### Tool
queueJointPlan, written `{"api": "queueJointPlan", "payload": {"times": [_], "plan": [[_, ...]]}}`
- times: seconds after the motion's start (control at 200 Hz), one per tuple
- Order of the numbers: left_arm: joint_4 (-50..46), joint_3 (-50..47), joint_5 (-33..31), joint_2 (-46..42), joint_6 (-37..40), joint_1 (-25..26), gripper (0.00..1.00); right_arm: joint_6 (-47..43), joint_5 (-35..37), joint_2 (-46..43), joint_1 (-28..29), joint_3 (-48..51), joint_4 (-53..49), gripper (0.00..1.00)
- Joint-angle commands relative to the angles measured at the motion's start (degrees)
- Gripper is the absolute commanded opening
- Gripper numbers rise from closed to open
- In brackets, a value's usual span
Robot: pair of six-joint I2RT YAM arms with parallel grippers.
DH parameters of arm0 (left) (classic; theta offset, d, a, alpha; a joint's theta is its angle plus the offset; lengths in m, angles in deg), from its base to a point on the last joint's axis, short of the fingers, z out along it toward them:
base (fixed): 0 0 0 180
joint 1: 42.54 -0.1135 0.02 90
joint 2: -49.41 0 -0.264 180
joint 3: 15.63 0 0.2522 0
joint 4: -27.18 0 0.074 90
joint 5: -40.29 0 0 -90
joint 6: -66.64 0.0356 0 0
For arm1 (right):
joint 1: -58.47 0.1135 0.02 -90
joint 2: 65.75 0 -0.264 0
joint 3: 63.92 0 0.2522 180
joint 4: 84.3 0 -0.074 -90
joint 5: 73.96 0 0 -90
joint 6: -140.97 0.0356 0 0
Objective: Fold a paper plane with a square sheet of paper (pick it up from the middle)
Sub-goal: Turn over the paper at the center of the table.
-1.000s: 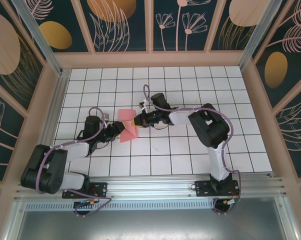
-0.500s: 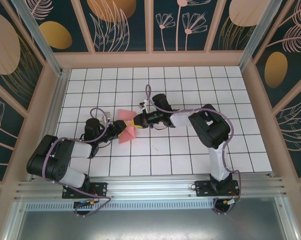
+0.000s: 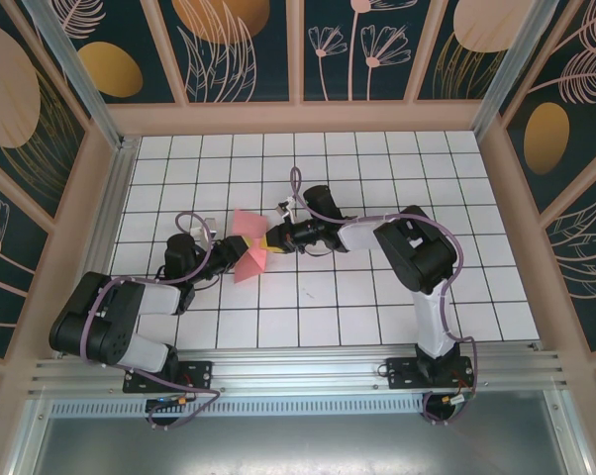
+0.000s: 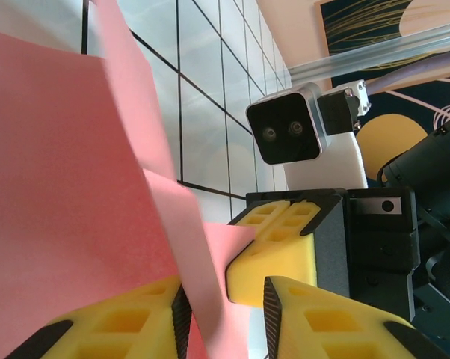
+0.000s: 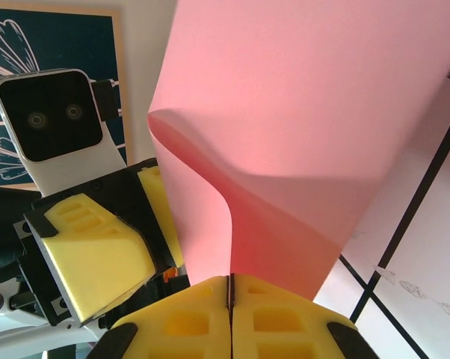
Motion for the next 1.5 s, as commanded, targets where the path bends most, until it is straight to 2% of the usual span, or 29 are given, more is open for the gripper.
{"api": "queueJointPlan", "payload": {"times": [0.0,0.33,0.41,0.54,0.656,0.781,0.901,0.991,1.096,1.261,1.491], "plan": [[3.72,-0.83,0.36,-0.88,1.16,0.46,0.32,0.17,-0.8,-2.26,-0.27,0.82,1.2,0.09],[0.88,-0.38,-0.87,-0.82,2.24,0.44,0.11,-0.62,-0.66,-2.63,-0.25,1.12,0.39,0.11],[-1.98,0.34,-1.64,-1.31,3.06,0.4,0.07,-2.56,0.81,-3.87,-0.34,0.94,-1.98,0.19],[-14.12,3.27,-4.87,-4.4,7.04,0.4,0.02,-6.46,6.63,-8.56,-1.84,1.77,-7.97,0.44],[-36.58,10.2,-14.27,-9.38,15.5,0.53,0.01,-10.58,17.36,-15.86,-3.73,3.7,-15.74,0.62],[-59.55,20.08,-29.54,-12.11,22.95,1.63,0.0,-14.87,36.42,-23.72,-4.07,4.99,-26.27,0.74],[-73.88,29.13,-42.84,-10.13,24.94,4.79,0.01,-15.44,50.11,-29.81,-4.14,7.61,-31.5,0.81],[-81.59,35.52,-51.68,-6.78,24.57,8.72,0.01,-14.44,56.91,-33.84,-4.47,9.96,-33.6,0.83],[-90.12,44.03,-61.75,-0.83,22.48,15.0,0.01,-12.27,62.26,-38.67,-5.07,12.87,-35.75,0.84],[-101.46,56.51,-72.78,13.42,17.5,25.0,0.01,-9.17,67.46,-47.91,-5.96,19.33,-37.42,0.84],[-110.42,70.41,-78.42,30.51,13.93,34.65,0.0,-9.19,66.84,-57.82,-10.59,25.04,-39.61,0.84]]}}
